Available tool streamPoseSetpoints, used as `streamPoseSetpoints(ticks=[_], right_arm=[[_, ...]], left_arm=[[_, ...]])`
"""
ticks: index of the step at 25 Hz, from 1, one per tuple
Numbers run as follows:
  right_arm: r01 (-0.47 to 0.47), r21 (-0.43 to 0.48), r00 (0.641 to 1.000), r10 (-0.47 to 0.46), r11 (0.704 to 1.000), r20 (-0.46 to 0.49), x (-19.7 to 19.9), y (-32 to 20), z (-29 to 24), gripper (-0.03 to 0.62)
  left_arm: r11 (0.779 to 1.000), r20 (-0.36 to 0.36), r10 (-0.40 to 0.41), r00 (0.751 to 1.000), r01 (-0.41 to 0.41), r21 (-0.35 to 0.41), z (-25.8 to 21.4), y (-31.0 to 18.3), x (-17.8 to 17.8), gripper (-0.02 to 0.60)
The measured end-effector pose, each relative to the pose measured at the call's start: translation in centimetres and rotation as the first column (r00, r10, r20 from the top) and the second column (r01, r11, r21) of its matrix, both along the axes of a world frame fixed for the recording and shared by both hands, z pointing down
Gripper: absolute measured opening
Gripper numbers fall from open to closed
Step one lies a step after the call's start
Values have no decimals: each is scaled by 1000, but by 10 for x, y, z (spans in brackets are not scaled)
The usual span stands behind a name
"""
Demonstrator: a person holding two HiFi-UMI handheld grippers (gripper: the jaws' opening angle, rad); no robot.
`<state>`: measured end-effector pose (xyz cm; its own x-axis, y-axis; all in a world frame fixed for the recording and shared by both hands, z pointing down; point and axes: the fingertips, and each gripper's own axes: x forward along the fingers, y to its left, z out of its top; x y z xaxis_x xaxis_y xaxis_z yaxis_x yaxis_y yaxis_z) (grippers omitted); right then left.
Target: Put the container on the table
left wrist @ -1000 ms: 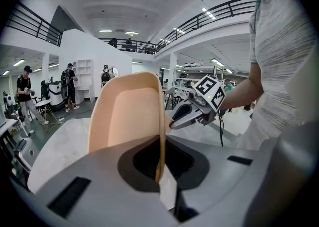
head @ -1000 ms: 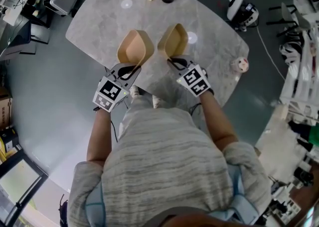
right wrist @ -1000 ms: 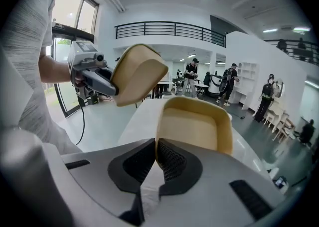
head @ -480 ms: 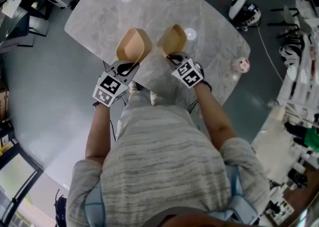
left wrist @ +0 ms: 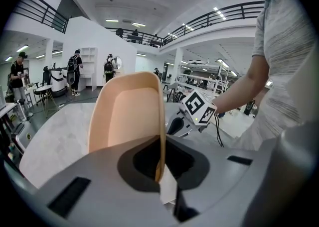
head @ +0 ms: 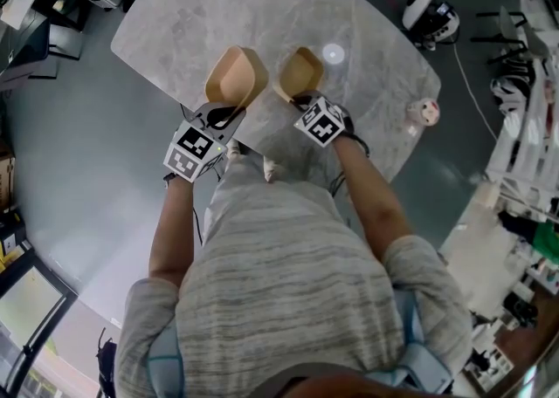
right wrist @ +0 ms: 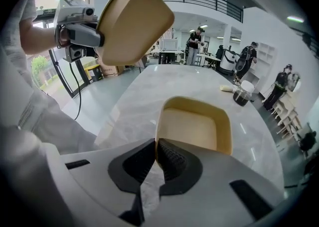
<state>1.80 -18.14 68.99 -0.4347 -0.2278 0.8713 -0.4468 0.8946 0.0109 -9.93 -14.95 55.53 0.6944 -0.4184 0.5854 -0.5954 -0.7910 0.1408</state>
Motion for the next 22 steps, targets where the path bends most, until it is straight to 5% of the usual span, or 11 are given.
streamPoseSetpoints(ticks=[22], right_arm=[[25, -25, 997, -27, 999, -73, 6, -3, 20, 20]], left_arm=[[1000, 7, -4, 1000, 4, -26, 7, -5, 0, 5]])
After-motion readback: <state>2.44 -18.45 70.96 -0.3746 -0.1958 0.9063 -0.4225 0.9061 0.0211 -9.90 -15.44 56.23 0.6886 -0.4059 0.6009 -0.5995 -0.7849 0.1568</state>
